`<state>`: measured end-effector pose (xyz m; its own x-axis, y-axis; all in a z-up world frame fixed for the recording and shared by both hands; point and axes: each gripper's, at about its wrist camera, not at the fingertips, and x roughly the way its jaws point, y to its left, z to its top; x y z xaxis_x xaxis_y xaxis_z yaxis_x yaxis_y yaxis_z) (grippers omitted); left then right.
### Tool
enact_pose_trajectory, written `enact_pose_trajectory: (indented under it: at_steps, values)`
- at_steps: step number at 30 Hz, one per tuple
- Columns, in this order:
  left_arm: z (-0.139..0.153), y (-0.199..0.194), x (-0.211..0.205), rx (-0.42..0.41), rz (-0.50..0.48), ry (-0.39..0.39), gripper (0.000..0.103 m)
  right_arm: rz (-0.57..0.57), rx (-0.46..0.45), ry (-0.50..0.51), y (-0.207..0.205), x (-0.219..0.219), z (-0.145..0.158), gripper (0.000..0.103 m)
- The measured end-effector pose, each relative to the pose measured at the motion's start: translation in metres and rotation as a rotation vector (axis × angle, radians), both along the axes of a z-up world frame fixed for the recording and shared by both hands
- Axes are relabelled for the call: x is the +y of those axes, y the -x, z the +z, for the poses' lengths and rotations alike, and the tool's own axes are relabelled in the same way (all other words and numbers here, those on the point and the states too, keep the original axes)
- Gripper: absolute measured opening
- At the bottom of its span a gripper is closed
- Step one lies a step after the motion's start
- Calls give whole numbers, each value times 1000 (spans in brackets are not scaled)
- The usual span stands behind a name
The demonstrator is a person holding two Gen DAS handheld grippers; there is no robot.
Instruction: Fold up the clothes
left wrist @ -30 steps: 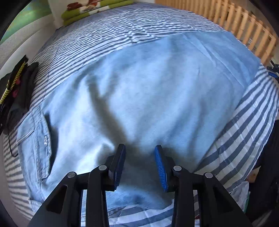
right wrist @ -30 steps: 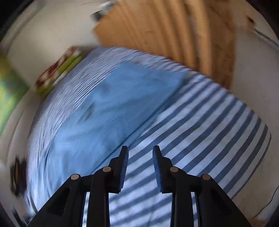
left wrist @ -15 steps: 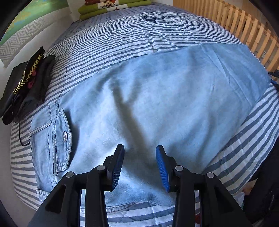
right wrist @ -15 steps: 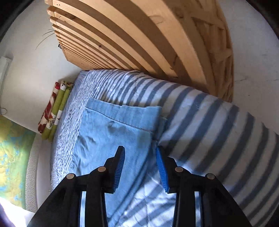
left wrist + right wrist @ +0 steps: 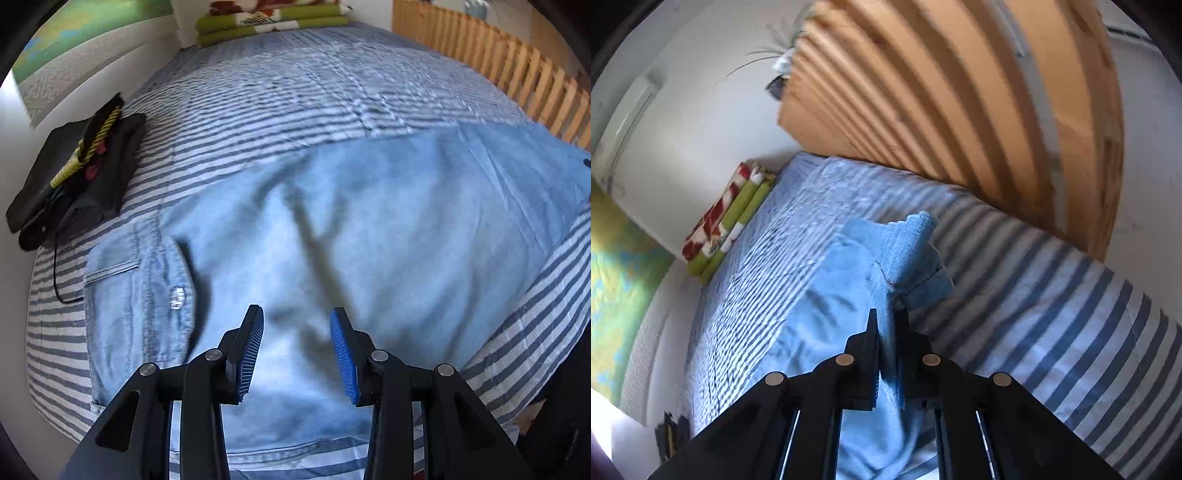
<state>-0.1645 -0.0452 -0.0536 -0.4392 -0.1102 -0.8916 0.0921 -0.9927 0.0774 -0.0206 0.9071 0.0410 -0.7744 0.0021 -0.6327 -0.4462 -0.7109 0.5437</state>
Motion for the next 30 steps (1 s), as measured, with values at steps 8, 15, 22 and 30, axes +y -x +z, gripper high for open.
enact_pose_trajectory:
  at_steps: [8, 15, 22, 30]
  values:
    - [16, -41, -68, 63, 147, -73, 41, 183, 89, -95, 9, -94, 80, 6]
    - [21, -68, -148, 150, 292, -173, 41, 351, 120, -210, 18, -217, 128, 6]
    - [26, -76, -222, 281, 365, -287, 43, 669, 161, -314, 8, -437, 139, 6]
    - [5, -72, -261, 309, 319, -353, 44, 1054, 70, -445, -35, -696, 38, 6]
